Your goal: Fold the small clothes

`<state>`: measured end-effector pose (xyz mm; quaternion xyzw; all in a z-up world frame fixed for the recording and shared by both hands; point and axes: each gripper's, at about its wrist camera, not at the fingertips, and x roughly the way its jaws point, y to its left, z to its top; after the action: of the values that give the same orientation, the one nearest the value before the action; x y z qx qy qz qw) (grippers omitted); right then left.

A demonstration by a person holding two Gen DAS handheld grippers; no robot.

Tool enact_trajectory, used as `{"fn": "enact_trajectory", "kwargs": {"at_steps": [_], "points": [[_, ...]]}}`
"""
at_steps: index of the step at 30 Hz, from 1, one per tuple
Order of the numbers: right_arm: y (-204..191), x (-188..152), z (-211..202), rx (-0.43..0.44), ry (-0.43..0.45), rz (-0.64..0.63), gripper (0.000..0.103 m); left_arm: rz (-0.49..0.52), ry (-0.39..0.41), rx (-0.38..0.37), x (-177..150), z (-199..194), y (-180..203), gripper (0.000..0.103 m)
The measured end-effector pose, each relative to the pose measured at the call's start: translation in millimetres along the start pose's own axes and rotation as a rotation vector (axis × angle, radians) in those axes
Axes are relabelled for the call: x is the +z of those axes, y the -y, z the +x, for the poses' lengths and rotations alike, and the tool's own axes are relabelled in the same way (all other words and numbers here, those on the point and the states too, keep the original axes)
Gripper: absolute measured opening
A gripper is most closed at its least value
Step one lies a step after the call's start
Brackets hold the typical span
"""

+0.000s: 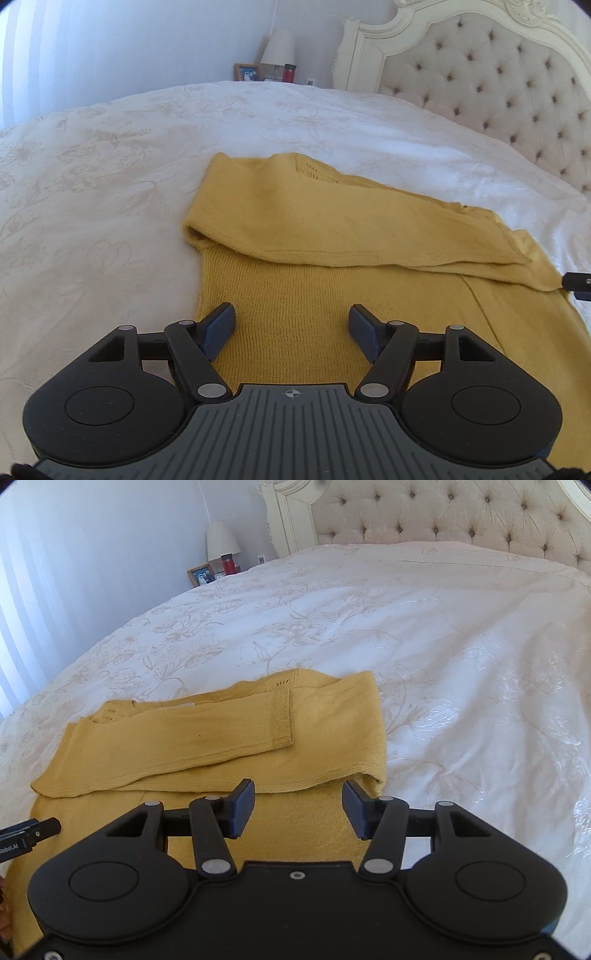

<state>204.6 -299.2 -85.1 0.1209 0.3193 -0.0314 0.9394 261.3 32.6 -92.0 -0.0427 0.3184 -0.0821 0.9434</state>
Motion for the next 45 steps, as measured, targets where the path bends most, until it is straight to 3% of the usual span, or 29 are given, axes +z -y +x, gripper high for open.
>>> {"fn": "enact_trajectory", "kwargs": {"at_steps": [4, 6, 8, 13, 19, 20, 21, 22, 24, 31, 36, 37, 45], "points": [[-13, 3, 13, 0.008, -0.003, -0.029, 0.056, 0.062, 0.036, -0.028, -14, 2, 7, 0.091], [-20, 8, 24, 0.006, -0.006, -0.055, 0.048, 0.111, 0.013, -0.004, -13, 7, 16, 0.097], [-24, 15, 35, 0.003, -0.011, -0.065, 0.048, 0.155, -0.002, 0.023, -15, 10, 23, 0.102], [-21, 35, 76, -0.037, -0.065, -0.015, 0.048, 0.134, 0.0, 0.01, -16, 11, 19, 0.102], [-16, 35, 93, -0.037, -0.106, 0.052, 0.05, 0.134, 0.002, 0.014, -19, 12, 19, 0.103], [-17, 35, 93, -0.031, -0.107, 0.062, 0.046, 0.133, 0.002, 0.014, -19, 12, 19, 0.103], [-18, 36, 92, -0.025, -0.107, 0.065, 0.03, 0.132, 0.001, 0.013, -19, 12, 18, 0.103], [-23, 40, 87, -0.023, -0.111, 0.07, 0.022, 0.132, 0.001, 0.012, -19, 13, 19, 0.103], [-28, 45, 75, -0.034, -0.084, 0.069, 0.02, 0.134, 0.001, 0.013, -19, 13, 19, 0.103], [-20, 57, 39, -0.101, -0.008, 0.063, 0.02, 0.132, 0.001, 0.01, -19, 13, 17, 0.103], [-5, 50, 58, -0.133, -0.093, 0.058, 0.02, 0.132, 0.001, 0.01, -19, 13, 17, 0.103], [-4, 43, 71, -0.144, -0.15, 0.046, 0.02, 0.132, 0.001, 0.01, -19, 13, 17, 0.103], [-10, 31, 71, -0.2, -0.168, 0.004, 0.027, 0.128, -0.002, 0.007, -19, 12, 16, 0.103]]}}
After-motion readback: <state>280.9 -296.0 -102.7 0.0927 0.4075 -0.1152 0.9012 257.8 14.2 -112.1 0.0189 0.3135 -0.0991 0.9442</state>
